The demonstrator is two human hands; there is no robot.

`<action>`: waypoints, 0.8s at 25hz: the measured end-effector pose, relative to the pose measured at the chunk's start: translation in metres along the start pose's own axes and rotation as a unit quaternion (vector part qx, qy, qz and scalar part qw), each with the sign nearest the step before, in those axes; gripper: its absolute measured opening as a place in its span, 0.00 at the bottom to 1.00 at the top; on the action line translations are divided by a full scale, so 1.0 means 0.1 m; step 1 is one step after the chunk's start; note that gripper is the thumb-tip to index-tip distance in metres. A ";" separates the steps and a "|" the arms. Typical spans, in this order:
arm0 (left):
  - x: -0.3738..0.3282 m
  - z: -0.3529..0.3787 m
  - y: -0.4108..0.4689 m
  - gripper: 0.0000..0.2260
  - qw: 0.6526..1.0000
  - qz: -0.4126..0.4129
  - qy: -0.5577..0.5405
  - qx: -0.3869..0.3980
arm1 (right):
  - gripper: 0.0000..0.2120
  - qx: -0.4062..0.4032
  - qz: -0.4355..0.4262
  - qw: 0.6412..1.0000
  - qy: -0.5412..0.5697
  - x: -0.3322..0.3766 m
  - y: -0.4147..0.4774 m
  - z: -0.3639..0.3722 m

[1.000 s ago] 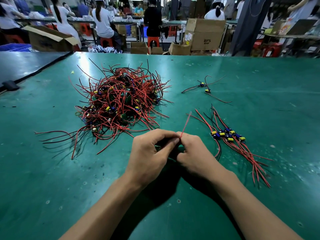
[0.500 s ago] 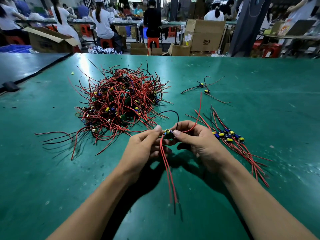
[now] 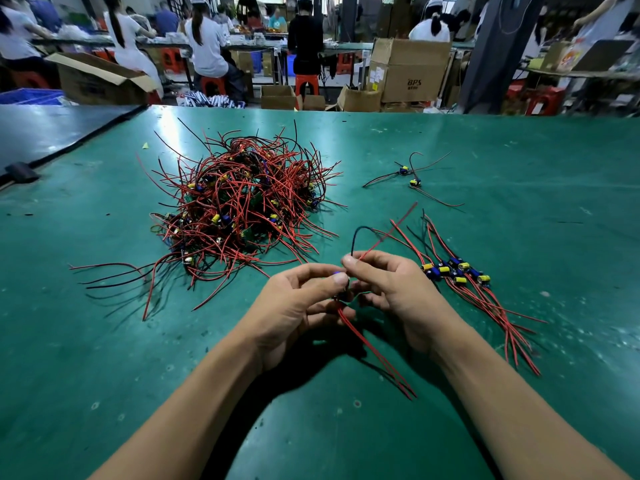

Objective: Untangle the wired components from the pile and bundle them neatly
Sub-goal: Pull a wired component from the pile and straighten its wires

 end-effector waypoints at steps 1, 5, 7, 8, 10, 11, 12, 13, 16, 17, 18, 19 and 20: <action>0.00 -0.01 0.00 0.16 1.000 0.002 0.017 -0.005 | 0.05 -0.018 0.010 1.000 -0.003 0.00 -0.01 -0.02; -0.02 -0.02 -0.01 0.15 0.998 0.022 0.047 -0.021 | 0.10 -0.024 0.011 0.999 -0.041 0.05 -0.03 -0.07; -0.03 -0.03 -0.02 0.15 0.997 0.028 0.057 -0.032 | 0.12 -0.003 0.012 0.997 -0.071 0.05 -0.05 -0.04; -0.03 -0.04 -0.02 0.15 0.997 0.030 0.065 -0.037 | 0.12 0.014 0.016 0.996 -0.081 0.04 -0.05 -0.01; -0.03 -0.07 -0.02 0.14 0.994 0.036 0.097 -0.044 | 0.10 0.042 0.018 0.995 -0.084 0.02 -0.07 0.04; -0.03 -0.07 -0.01 0.12 0.991 0.044 0.120 -0.047 | 0.10 0.041 0.010 0.995 -0.091 0.02 -0.07 0.04; -0.04 -0.07 -0.01 0.10 0.986 0.056 0.148 -0.049 | 0.10 0.034 -0.001 0.994 -0.104 0.03 -0.07 0.02; -0.05 -0.07 -0.01 0.08 0.981 0.069 0.176 -0.048 | 0.10 0.025 -0.012 0.993 -0.118 0.05 -0.07 0.00; -0.07 -0.03 -0.01 0.07 0.968 0.092 0.232 -0.039 | 0.12 0.001 -0.042 0.991 -0.130 0.09 -0.07 -0.06; -0.07 -0.03 -0.01 0.07 0.967 0.088 0.235 -0.038 | 0.13 -0.010 -0.049 0.990 -0.130 0.10 -0.06 -0.07; -0.06 -0.03 -0.01 0.06 0.969 0.082 0.232 -0.036 | 0.12 -0.016 -0.053 0.991 -0.122 0.10 -0.06 -0.08; -0.06 -0.03 -0.01 0.06 0.971 0.076 0.224 -0.034 | 0.11 -0.017 -0.051 0.993 -0.105 0.10 -0.05 -0.08; -0.06 -0.03 0.00 0.05 0.972 0.071 0.220 -0.030 | 0.11 -0.013 -0.043 0.996 -0.083 0.08 -0.04 -0.06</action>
Point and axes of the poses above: each hand's wrist, its own y-axis towards the middle knuckle, its own z-axis out of the palm, x = y × z, the point moved 8 cm from there along y, towards the middle knuckle
